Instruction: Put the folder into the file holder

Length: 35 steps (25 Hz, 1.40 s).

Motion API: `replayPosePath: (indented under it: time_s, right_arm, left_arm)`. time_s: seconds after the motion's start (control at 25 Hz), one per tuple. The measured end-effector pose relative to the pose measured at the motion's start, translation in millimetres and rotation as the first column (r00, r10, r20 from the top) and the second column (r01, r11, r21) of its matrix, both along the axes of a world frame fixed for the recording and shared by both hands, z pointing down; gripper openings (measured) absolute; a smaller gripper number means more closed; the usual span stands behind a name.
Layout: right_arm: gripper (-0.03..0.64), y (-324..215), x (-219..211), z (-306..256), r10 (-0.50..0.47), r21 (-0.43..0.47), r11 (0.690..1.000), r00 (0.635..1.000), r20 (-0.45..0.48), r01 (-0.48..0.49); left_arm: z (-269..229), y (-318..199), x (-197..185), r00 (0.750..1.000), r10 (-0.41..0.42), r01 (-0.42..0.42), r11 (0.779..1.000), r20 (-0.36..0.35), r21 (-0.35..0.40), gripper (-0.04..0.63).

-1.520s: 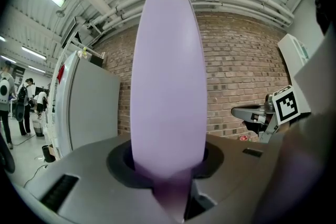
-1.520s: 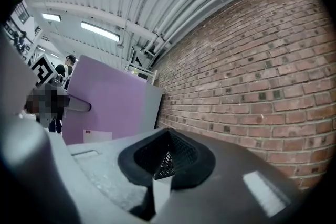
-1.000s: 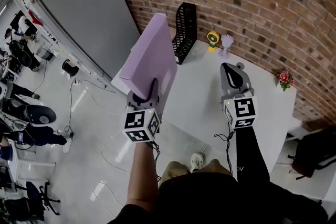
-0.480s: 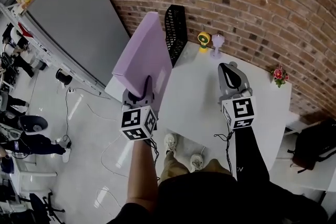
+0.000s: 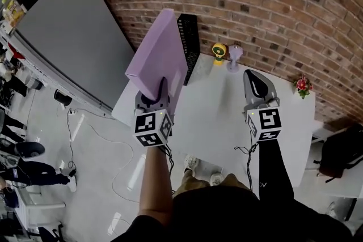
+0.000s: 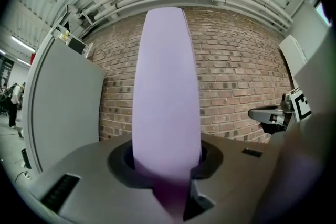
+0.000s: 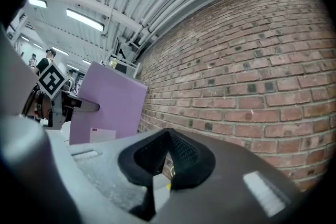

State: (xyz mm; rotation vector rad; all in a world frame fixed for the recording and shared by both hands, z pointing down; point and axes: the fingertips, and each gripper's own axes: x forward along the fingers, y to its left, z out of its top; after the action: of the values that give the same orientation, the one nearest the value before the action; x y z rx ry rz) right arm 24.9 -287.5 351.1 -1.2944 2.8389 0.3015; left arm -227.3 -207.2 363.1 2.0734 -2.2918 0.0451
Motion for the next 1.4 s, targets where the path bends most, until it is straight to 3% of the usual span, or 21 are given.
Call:
replayPosePath:
  time_s: [0.72, 1.4]
  right_arm:
    - [0.000, -80.0, -38.8, 9.5, 0.217, -0.028, 0.976, 0.976, -0.034, -0.218]
    - [0.000, -106.1, -30.4, 30.7, 0.301, -0.058, 0.950, 0.949, -0.096, -0.307]
  left_arm:
    - [4.6, -176.6, -68.9, 0.990, 0.135, -0.135, 0.991, -0.026, 0.014, 0.132]
    - [25.9, -249.7, -84.1, 0.992, 0.126, -0.125, 0.991, -0.023, 0.046, 0.132]
